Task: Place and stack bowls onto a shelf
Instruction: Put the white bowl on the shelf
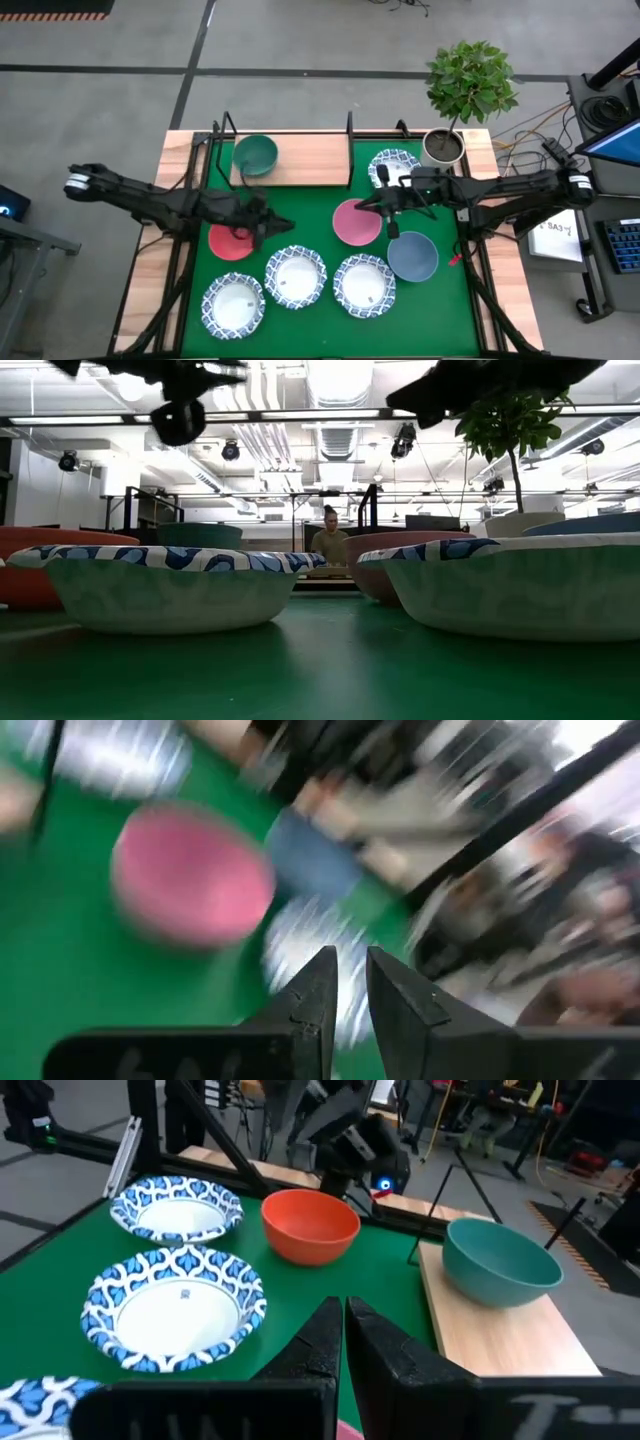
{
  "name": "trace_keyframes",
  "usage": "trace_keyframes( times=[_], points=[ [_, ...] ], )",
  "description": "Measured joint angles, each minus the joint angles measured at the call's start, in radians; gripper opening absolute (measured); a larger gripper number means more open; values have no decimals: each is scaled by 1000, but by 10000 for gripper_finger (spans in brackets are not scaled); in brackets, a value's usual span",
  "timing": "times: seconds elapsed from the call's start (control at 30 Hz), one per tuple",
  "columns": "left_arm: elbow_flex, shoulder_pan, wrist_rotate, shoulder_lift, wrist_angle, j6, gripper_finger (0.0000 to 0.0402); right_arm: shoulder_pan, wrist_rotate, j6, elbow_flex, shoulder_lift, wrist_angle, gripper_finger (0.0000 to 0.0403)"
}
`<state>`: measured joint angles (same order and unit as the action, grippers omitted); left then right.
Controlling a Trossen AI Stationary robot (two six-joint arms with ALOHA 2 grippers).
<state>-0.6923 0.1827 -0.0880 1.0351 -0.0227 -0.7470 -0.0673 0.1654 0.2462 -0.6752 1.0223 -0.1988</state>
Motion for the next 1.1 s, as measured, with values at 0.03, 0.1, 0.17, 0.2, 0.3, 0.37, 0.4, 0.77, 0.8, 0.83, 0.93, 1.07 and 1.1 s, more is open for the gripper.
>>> trace_keyframes(
  times=[0.03, 0.1, 0.17, 0.2, 0.3, 0.37, 0.4, 0.77, 0.8, 0.83, 0.93, 1.07, 1.1],
  points=[
    [-54, 9, -3, 24, 115, -38, 40, 0, 0, 1, 9, -9, 3, 9],
    [-161, 32, -5, 79, 339, -110, 40, 0, 0, 5, 25, -22, 2, 9],
    [-262, 61, -5, 145, 528, -166, 40, 0, 0, 8, 37, -29, -1, 9],
    [-310, 77, -5, 179, 616, -191, 40, 0, 0, 10, 40, -29, -1, 9],
    [-444, 129, 0, 278, 806, -229, 40, 0, 0, 20, 42, -25, 1, 9],
    [-521, 162, 1, 340, 898, -227, 40, 0, 0, 34, 42, -25, -1, 9],
    [-557, 179, 1, 371, 935, -213, 40, 0, -1, 38, 42, -27, -1, 9],
    [-752, 262, 2, 596, 996, -96, 40, 0, 0, 114, 42, -41, 14, 9],
    [-753, 262, 2, 606, 996, -96, 40, 0, 0, 123, 42, -44, 21, 9],
    [-753, 262, 0, 615, 997, -96, 40, 0, 0, 133, 42, -47, 33, 9],
    [-753, 259, -15, 637, 1005, -85, 40, 0, 1, 140, 42, -53, 38, 9],
    [-750, 243, -50, 657, 1010, -34, 47, 0, 3, 166, 42, -80, 49, 9],
    [-749, 235, -60, 659, 1009, -22, 52, 0, 3, 168, 42, -90, 53, 9]
  ],
)
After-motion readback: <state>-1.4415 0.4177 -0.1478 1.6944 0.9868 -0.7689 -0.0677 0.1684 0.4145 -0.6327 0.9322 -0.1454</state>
